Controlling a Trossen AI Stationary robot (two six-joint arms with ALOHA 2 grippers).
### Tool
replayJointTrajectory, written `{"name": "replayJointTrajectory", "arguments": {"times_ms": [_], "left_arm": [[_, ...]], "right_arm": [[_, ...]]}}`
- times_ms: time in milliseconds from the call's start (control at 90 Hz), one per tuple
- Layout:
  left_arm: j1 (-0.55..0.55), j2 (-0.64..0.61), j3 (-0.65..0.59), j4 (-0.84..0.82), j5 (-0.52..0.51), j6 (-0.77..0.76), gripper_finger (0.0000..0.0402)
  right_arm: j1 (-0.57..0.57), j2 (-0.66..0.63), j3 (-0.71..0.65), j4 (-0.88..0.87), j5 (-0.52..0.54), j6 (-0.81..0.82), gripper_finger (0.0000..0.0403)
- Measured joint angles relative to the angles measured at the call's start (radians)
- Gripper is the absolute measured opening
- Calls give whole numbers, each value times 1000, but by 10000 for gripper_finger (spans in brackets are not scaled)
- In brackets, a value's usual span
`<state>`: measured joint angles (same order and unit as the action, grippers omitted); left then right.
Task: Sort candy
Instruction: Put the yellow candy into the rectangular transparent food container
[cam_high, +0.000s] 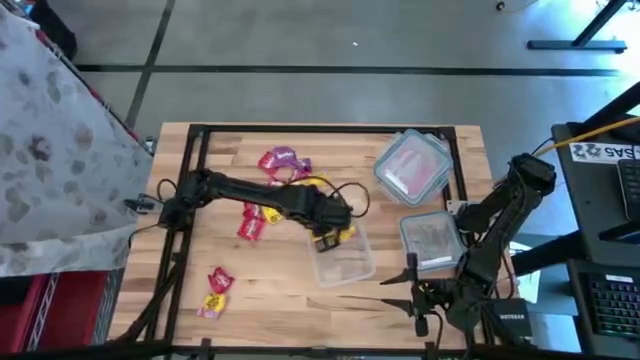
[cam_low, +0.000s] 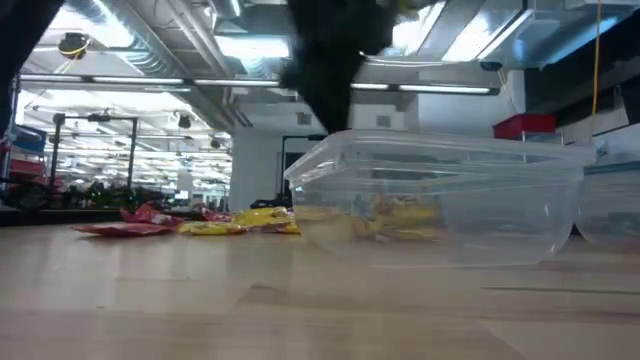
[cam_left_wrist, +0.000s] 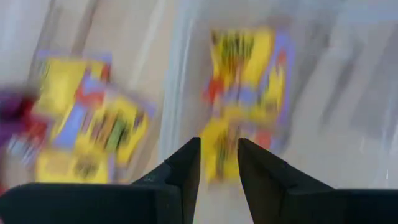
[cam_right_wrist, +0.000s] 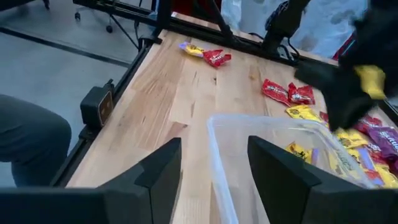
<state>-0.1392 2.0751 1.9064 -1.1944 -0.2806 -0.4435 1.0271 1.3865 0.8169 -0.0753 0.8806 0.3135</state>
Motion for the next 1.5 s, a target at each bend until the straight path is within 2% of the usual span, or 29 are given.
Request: {"name": "replayJointTrajectory", "arguments": {"times_ms": [122,200,378,633,744,867,1044,1244,1378,1500], "left_arm": [[-20,-25,-2,-285,-38,-101,91],[-9,-28,-33,-391,-66,-142,91],[72,-53,-180,-256,-18,-99,119],[217,-54,-410,-105,114,-68,196],[240,-53,-494,-6,140,-72,205],[244,-59,-552,73,184,-75,182],[207,-63,-563,93,169,-127,106],[137,-79,-499,-45,115,-238,14],[76,-119,-400,-159,109,-295,6],[18,-150,-279,-197,78,-366,3]], "right_arm": [[0,0,0,1,0,2,172],[0,0,0,3,0,3,172],[0,0,0,4,-1,4,172],[0,0,0,2,-10,4,172],[0,0,0,-1,-9,5,172],[0,0,0,1,-9,5,172],[0,0,0,-1,-6,4,172],[0,0,0,0,1,4,172],[0,0,0,0,7,4,172],[0,0,0,0,9,-3,172]]}}
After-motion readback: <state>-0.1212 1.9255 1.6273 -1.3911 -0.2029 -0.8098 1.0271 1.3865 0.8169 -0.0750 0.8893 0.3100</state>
